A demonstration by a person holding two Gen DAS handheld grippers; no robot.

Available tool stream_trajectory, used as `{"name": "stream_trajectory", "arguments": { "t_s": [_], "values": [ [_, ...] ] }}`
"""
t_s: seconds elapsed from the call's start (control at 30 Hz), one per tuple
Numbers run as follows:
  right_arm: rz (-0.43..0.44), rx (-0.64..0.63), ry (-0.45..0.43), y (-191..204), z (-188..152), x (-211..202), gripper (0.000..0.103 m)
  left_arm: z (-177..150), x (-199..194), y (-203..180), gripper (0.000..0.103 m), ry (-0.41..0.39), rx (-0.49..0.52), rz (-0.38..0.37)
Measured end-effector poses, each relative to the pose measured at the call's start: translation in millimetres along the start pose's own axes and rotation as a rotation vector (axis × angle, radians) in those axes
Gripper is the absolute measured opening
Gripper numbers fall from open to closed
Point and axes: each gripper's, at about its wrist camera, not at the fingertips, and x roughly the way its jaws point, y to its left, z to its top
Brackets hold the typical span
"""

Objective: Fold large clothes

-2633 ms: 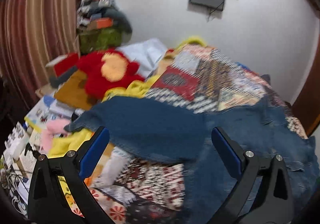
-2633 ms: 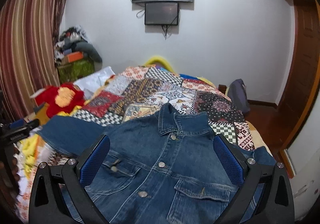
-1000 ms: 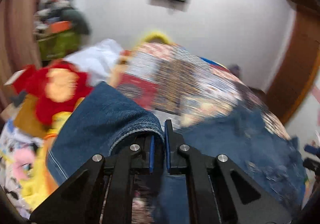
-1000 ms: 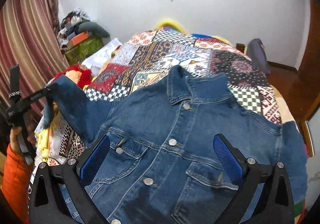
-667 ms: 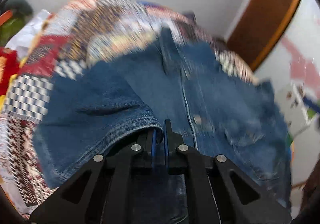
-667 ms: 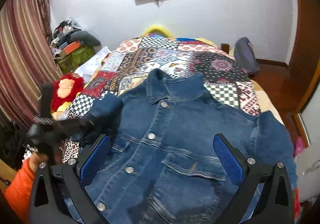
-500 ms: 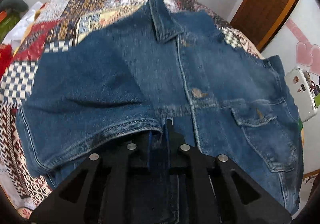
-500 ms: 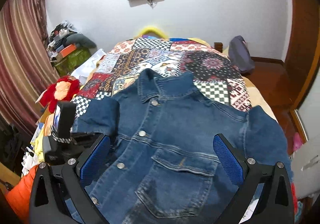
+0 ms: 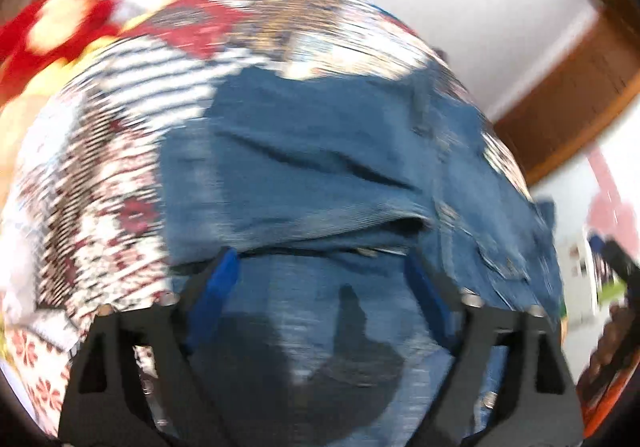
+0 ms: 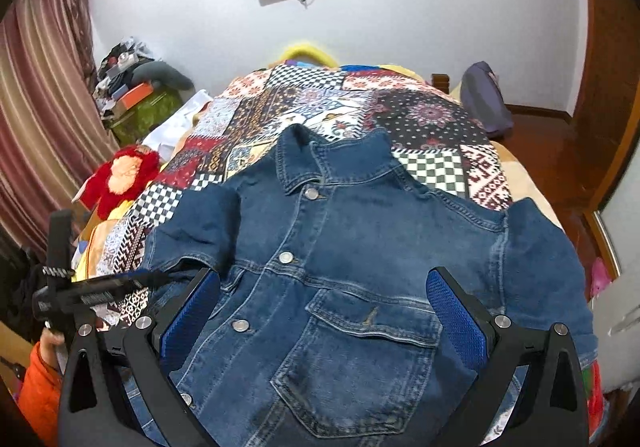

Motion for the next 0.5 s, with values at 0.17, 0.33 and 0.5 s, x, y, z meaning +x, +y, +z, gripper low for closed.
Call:
{"name": "stream_trajectory", "arguments": {
  "t_s": [0.17, 0.33, 0.5],
  "values": [
    [-0.005, -0.025, 0.007, 14.3, 1.3, 9.6, 0.102, -1.1, 12.0, 54.5, 0.09, 0.065, -0.2, -0.035],
    [-0.033, -0.072, 0.011, 25.8, -0.2, 14.8, 0.103, 6.3, 28.6, 85.1, 0.09, 0.093, -0.369, -0.176],
    [-0.065, -0.115, -0.015, 29.8, -0.1, 11.6, 0.103, 17.5, 52.3, 99.8, 0.09, 0.127, -0.524, -0.261]
  ]
}}
